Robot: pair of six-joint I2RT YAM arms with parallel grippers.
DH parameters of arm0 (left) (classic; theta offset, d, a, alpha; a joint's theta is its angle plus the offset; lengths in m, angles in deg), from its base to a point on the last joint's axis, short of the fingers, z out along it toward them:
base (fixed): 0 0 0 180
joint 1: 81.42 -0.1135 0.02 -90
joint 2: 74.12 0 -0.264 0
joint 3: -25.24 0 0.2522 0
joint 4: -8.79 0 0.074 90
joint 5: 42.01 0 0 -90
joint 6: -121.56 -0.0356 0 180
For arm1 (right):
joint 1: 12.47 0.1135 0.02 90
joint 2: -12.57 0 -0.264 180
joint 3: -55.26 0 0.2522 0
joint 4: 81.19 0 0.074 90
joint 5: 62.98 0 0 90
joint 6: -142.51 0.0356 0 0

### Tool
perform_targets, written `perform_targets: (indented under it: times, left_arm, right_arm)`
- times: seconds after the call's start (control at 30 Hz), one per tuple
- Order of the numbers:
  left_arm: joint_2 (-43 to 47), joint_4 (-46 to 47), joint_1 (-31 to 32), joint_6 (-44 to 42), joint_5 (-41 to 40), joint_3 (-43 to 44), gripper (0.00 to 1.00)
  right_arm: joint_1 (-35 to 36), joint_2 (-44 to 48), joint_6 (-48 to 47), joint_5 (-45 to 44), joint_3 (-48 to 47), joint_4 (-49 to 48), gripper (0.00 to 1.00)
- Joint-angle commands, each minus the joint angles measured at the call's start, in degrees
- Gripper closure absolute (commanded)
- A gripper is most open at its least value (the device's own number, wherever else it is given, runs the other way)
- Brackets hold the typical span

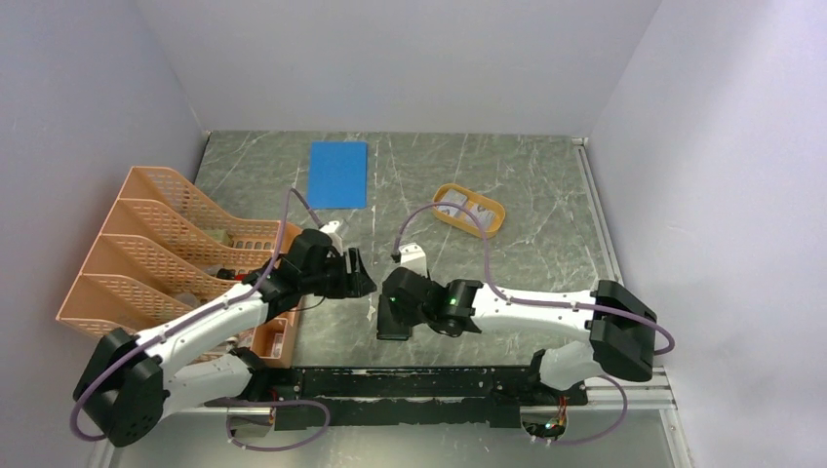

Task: Put the credit cards into the card holder
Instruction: Open the card holder at the center of the board.

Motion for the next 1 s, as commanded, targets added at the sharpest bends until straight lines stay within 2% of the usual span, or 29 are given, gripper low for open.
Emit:
perform_targets:
  times: [0.0,0.13,0.53,0.97]
  left_arm:
    - [-5.1,8.6,0.3,5.0,9.2,-2.5,0.34]
    - [-8.2,11.5,0.4,5.2,11.0,-4.4,0.33]
    - [-12.8,13.9,2.5,4.3,11.8,-4.9,0.31]
    - [-21.9,15.6,5.4,2.5,12.1,-2.5,0.31]
  right_arm:
    - [0.9,-0.9,2.3,-3.4,1.0,0.6,0.45]
    - [0.9,-1.4,3.6,-1.7,3.1,-3.3,0.48]
    - [-0.5,-3.0,6.0,-0.7,9.6,-5.8,0.57]
    - [-2.3,-2.0,8.2,0.2,16.8,-7.5,0.6]
